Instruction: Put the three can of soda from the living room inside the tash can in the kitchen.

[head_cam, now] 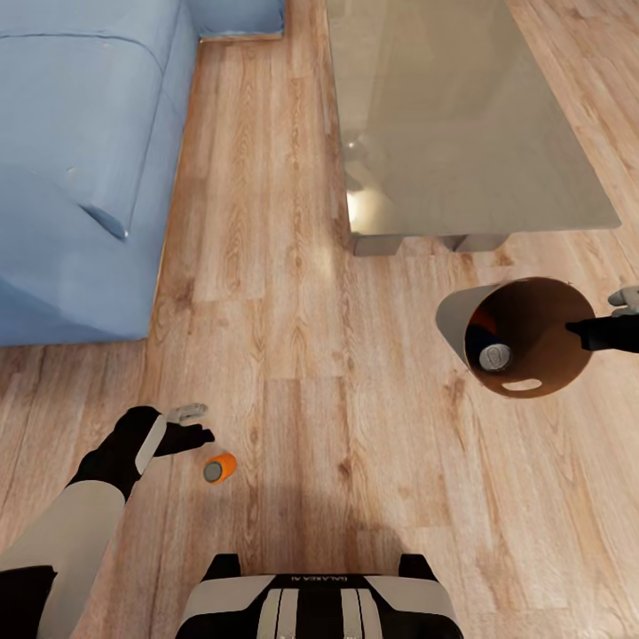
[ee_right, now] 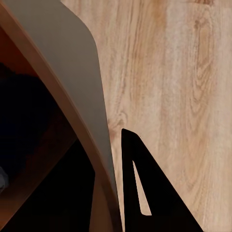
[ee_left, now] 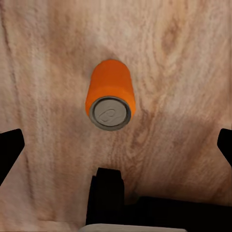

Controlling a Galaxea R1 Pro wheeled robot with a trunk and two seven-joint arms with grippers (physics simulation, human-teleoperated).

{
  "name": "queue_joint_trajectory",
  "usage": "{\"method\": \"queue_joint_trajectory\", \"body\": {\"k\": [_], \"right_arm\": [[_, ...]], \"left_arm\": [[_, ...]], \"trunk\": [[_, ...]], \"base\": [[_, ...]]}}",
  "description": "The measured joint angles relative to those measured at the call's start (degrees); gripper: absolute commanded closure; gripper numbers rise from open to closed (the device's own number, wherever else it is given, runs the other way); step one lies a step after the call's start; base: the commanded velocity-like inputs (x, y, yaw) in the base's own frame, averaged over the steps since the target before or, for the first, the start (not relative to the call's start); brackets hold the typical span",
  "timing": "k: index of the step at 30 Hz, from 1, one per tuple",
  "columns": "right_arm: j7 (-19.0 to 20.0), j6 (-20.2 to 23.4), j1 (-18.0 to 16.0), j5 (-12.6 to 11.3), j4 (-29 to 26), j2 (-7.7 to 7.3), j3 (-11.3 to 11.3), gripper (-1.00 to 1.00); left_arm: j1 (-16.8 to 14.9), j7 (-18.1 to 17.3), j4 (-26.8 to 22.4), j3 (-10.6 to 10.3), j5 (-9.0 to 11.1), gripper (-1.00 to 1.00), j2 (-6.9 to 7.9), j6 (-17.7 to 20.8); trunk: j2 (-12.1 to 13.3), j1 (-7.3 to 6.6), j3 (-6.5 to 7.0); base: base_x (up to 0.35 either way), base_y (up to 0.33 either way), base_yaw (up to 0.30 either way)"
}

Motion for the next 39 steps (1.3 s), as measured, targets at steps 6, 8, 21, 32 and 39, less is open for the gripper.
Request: {"method": "queue_joint_trajectory", "body": {"k": [6, 8, 21, 32, 39], "right_arm": [[0.0, 0.1, 0.0, -0.3, -0.1, 0.00, 1.4, 1.00], [0.0, 0.0, 0.0, -0.1, -0.2, -0.01, 1.4, 1.00], [0.0, 0.0, 0.0, 0.0, -0.8, -0.19, 1.7, 1.00], [0.0, 0.0, 0.0, 0.1, -0.8, -0.26, 1.7, 1.00], [0.0, 0.0, 0.2, 0.0, -0.7, -0.23, 1.6, 1.00]], "left_arm": [[0.0, -2.3, 0.2, -2.3, 0.1, -1.00, -0.05, 0.0], [0.0, -3.3, 0.2, -2.9, 0.0, -1.00, -0.06, 0.0], [0.0, -4.6, 0.6, -4.2, -0.1, -1.00, 0.09, -0.4], [0.0, -4.6, 0.6, -3.7, 0.2, -1.00, 0.54, -0.7], [0.0, -4.6, 0.6, -3.7, 0.1, -1.00, 0.55, -0.8]], "trunk": [[-2.4, 1.32, -1.61], [-3.2, 1.76, -2.15], [-8.4, 4.61, -5.65], [-12.8, 7.03, -8.62], [-15.6, 8.56, -10.50]], "base": [[0.000, 0.000, 0.000], [0.000, 0.000, 0.000], [0.000, 0.000, 0.000], [0.000, 0.000, 0.000], [0.000, 0.000, 0.000]]}}
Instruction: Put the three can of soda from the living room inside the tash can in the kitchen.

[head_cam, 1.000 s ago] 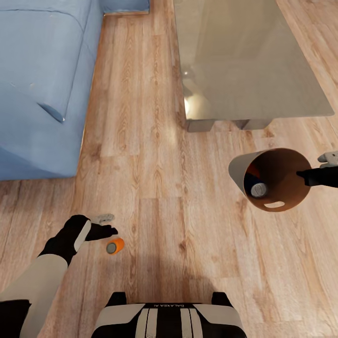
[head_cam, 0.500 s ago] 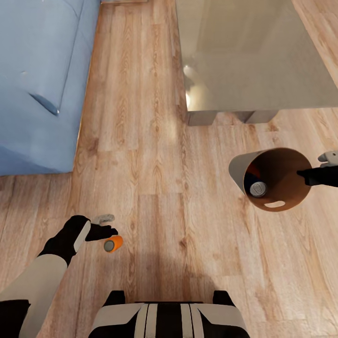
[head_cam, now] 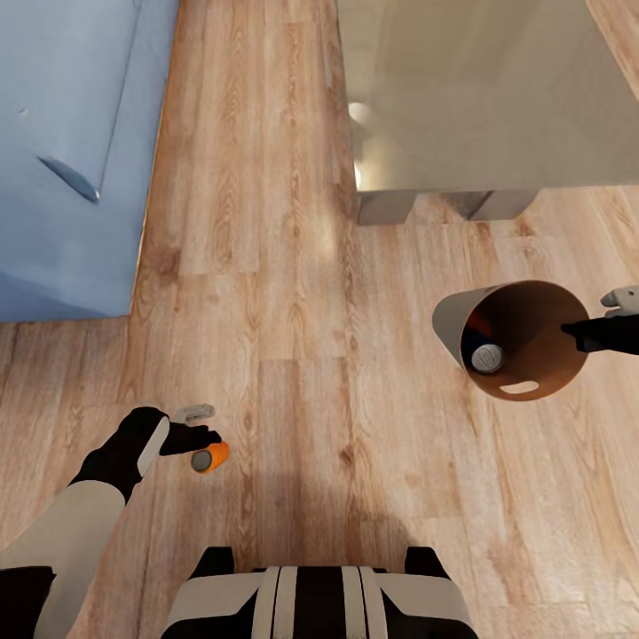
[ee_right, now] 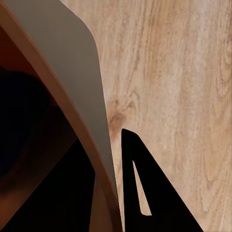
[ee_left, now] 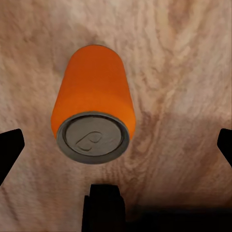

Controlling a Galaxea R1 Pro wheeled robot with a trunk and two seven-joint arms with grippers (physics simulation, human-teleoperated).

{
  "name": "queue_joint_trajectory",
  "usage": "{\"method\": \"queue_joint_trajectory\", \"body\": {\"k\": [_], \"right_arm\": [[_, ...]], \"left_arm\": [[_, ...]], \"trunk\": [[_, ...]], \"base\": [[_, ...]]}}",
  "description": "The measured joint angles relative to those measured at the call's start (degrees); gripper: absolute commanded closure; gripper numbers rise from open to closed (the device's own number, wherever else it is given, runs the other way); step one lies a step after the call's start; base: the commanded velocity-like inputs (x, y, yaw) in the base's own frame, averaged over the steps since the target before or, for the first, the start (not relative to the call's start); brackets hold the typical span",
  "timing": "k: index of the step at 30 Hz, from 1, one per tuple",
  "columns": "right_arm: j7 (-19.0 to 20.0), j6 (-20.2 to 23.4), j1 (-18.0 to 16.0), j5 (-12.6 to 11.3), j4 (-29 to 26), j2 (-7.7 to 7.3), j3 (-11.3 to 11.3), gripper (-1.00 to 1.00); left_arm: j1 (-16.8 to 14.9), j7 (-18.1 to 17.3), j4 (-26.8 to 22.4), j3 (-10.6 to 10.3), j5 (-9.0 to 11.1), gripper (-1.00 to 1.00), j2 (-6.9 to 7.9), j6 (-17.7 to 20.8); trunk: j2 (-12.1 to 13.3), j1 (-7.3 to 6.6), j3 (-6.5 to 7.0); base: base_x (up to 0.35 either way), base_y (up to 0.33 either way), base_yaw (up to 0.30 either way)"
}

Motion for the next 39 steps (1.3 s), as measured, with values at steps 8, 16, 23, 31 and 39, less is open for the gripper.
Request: {"method": "queue_joint_trajectory", "body": {"k": [8, 16, 23, 31, 39], "right_arm": [[0.0, 0.0, 0.0, 0.1, 0.0, -0.06, 0.0, 1.00], [0.0, 0.0, 0.0, 0.2, 0.0, -0.14, 0.0, 1.00], [0.0, -0.1, 0.0, 0.5, 0.2, -0.03, -0.1, 1.00], [0.0, 0.0, 0.0, 0.2, 0.3, -0.03, 0.0, 1.00], [0.0, -0.1, 0.1, 0.4, 0.5, -0.15, 0.0, 1.00]], "left_arm": [[0.0, 0.3, 0.0, 0.0, -0.1, -1.00, 0.07, 0.0], [0.0, 0.4, 0.0, 0.0, 0.0, -1.00, 0.09, 0.1], [0.0, 0.5, 0.0, 0.0, 0.0, -1.00, 0.07, 0.2], [0.0, 0.4, 0.0, 0.0, 0.0, -1.00, 0.02, 0.3], [0.0, 0.2, -0.2, 0.0, 0.3, -1.00, 0.00, 0.4]], "trunk": [[-2.8, 1.54, -1.98], [-2.8, 1.54, -2.33], [-4.8, 2.64, -3.42], [-6.0, 3.30, -4.57], [-6.0, 3.30, -4.76]], "base": [[0.000, 0.000, 0.000], [0.000, 0.000, 0.000], [0.000, 0.000, 0.042], [0.000, 0.000, 0.092], [0.000, 0.000, 0.018]]}}
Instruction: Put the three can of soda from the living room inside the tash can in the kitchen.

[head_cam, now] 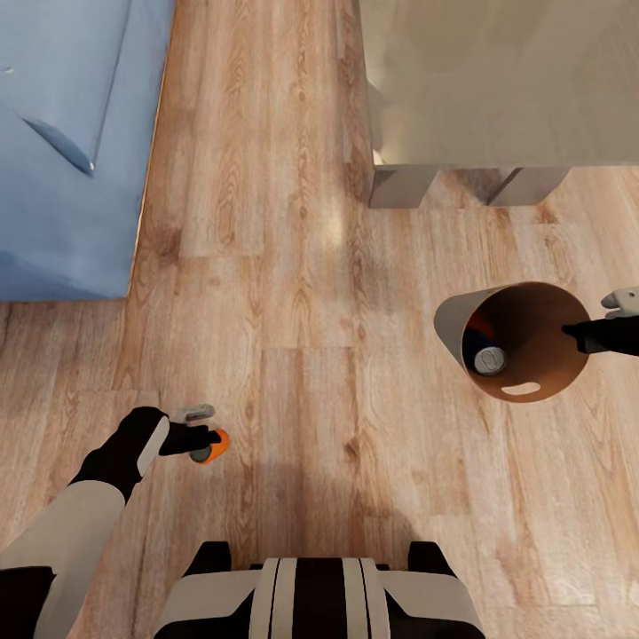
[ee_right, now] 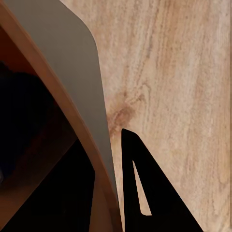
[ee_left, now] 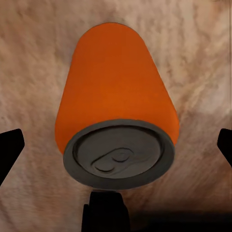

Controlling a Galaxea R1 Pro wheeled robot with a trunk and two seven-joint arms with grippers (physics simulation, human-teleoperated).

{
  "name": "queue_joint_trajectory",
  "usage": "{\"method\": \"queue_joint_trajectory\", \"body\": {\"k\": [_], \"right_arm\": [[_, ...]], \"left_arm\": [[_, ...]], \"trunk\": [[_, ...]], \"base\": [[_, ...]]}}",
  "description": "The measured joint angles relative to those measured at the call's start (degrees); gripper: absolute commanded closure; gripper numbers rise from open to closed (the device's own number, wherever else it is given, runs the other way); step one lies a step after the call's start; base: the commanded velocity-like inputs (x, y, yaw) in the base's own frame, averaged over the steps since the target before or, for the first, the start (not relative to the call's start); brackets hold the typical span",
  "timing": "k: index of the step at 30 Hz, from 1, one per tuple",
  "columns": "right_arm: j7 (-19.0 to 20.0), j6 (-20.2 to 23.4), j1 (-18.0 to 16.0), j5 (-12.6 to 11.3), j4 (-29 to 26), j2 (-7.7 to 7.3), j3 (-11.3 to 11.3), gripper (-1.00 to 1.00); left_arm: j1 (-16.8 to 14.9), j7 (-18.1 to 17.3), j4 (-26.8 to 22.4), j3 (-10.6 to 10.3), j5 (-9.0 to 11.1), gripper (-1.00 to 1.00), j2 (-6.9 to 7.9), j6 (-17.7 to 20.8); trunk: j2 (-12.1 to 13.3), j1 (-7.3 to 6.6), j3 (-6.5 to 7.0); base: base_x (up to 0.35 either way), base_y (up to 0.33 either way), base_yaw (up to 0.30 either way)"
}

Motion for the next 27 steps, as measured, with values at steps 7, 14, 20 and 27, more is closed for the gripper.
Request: {"method": "queue_joint_trajectory", "body": {"k": [7, 14, 20, 27], "right_arm": [[0.0, 0.0, 0.0, -0.2, 0.0, -0.01, 0.0, 1.00], [0.0, 0.0, 0.0, -0.2, 0.0, 0.01, 0.0, 1.00], [0.0, 0.1, 0.0, -0.2, 0.0, 0.00, 0.0, 1.00], [0.0, 0.0, 0.0, -0.1, 0.0, 0.03, 0.0, 1.00]], "left_arm": [[0.0, -0.2, -0.4, 0.0, 0.2, -1.00, 0.00, 0.0], [0.1, -0.2, -0.4, 0.0, 0.2, -1.00, 0.00, 0.0], [0.1, -0.2, -0.3, 0.0, 0.1, -1.00, 0.00, 0.0], [0.1, -0.2, -0.6, 0.0, 0.2, -1.00, -0.01, 0.0]], "trunk": [[0.0, 0.00, -0.01], [0.0, 0.00, -0.01], [0.0, 0.00, -0.01], [0.0, 0.00, -0.01]], "base": [[0.000, 0.000, 0.001], [-0.028, 0.000, 0.000], [-0.164, 0.000, 0.000], [-0.030, 0.000, 0.000]]}}
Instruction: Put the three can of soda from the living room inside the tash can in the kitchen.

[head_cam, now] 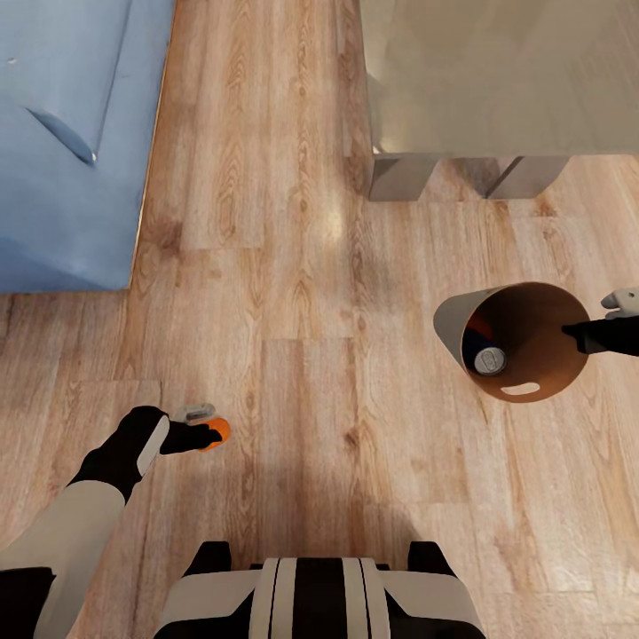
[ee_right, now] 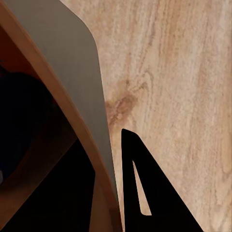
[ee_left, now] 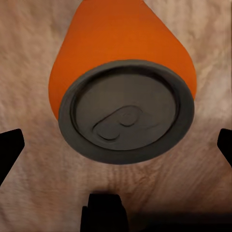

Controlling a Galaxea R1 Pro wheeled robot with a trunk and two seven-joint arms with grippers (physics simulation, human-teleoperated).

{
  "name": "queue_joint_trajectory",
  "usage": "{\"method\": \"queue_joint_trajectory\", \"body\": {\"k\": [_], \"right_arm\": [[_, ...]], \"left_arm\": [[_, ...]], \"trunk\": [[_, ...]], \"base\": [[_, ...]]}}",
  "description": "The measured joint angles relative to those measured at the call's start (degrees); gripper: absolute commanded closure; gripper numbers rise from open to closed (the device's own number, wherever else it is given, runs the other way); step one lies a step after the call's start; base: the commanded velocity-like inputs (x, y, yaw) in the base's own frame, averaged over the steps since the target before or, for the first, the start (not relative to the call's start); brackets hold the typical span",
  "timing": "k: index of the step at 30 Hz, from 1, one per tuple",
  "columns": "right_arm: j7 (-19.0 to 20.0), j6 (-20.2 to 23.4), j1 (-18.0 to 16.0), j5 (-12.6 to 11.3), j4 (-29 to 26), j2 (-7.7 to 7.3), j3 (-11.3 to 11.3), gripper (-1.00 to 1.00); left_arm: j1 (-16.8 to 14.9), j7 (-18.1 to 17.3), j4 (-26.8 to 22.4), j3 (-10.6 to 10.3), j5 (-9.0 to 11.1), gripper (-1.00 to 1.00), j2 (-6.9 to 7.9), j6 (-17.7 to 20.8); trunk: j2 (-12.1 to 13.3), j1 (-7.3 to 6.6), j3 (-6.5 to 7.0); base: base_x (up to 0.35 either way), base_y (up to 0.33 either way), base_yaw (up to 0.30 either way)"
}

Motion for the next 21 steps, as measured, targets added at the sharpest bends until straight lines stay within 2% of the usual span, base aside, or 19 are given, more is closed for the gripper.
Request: {"method": "queue_joint_trajectory", "body": {"k": [21], "right_arm": [[0.0, 0.0, 0.1, 0.0, -0.1, 0.04, 0.4, 1.00]], "left_arm": [[0.0, 0.0, -0.1, 0.0, -0.1, -1.00, -0.02, 0.1]], "trunk": [[0.0, 0.00, 0.00]], "base": [[0.038, 0.000, 0.000]]}}
